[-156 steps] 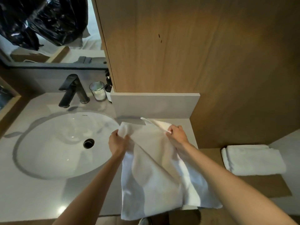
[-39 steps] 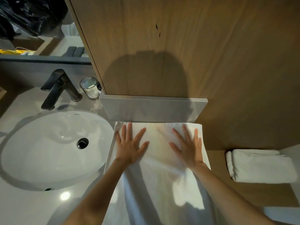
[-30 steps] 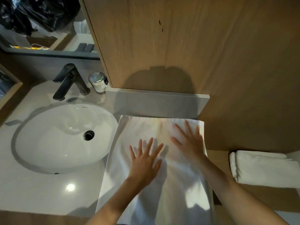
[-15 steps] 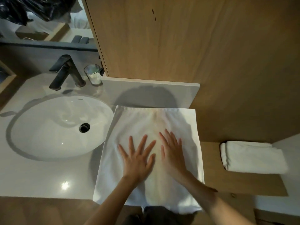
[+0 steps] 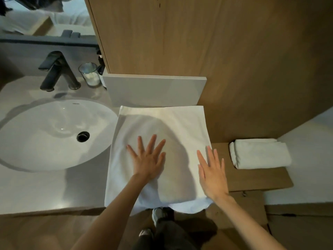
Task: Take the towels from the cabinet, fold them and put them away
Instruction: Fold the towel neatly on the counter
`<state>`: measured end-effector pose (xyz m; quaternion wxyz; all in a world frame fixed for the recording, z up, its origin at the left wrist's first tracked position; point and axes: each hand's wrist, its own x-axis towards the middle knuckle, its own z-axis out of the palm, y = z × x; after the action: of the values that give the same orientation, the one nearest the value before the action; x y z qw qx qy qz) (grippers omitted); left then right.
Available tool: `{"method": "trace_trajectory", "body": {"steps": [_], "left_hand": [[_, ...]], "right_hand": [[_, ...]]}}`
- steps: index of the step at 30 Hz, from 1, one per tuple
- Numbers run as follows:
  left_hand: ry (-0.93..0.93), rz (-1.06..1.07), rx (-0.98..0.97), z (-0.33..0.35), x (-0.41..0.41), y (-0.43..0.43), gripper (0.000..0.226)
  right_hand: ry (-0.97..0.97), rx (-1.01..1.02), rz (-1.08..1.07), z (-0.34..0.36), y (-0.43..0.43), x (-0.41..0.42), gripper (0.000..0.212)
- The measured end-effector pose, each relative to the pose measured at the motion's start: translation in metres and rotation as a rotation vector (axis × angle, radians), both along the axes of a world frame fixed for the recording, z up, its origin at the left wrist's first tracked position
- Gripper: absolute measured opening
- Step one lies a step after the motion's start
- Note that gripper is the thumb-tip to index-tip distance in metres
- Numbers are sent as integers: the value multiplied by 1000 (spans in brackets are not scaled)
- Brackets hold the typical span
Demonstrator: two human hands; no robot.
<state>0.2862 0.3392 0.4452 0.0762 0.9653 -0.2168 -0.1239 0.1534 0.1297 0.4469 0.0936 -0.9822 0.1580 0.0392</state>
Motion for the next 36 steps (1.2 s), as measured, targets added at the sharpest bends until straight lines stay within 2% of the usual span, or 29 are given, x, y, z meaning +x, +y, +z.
{"method": "trace_trajectory", "body": {"steps": [2,5,9,12,14,16,21,25,28,32,34,36], "left_hand": [[22,-36,-31,1,3,4,66],[70,-73,-142,1,10,14,70],[133,-11,-323,12,10,37,64],[-7,94,-424,27,-17,72,60],[-126,199,-431,31,-41,101,56],[-169,315,-385,29,-62,128,53],[-11,523,-257,18,-88,169,56],[-24,509,-313,16,-92,169,36],[-32,506,-355,21,-90,161,24],[27,518,-328,25,-84,155,19],[64,530,-329,24,-82,157,20],[74,538,-324,24,-82,156,23]], "right_hand": [[-44,28,125,9,25,-1,52],[40,72,267,8,65,-5,54],[103,85,228,-2,80,-8,56],[193,108,249,3,76,-3,55],[241,149,235,6,77,0,56],[262,166,223,8,79,2,58],[260,171,215,7,79,2,60],[278,164,209,8,79,4,57],[240,163,195,6,82,1,54],[126,113,204,1,87,-7,53],[46,249,201,6,84,-7,50],[-83,495,114,14,69,-12,41]]}}
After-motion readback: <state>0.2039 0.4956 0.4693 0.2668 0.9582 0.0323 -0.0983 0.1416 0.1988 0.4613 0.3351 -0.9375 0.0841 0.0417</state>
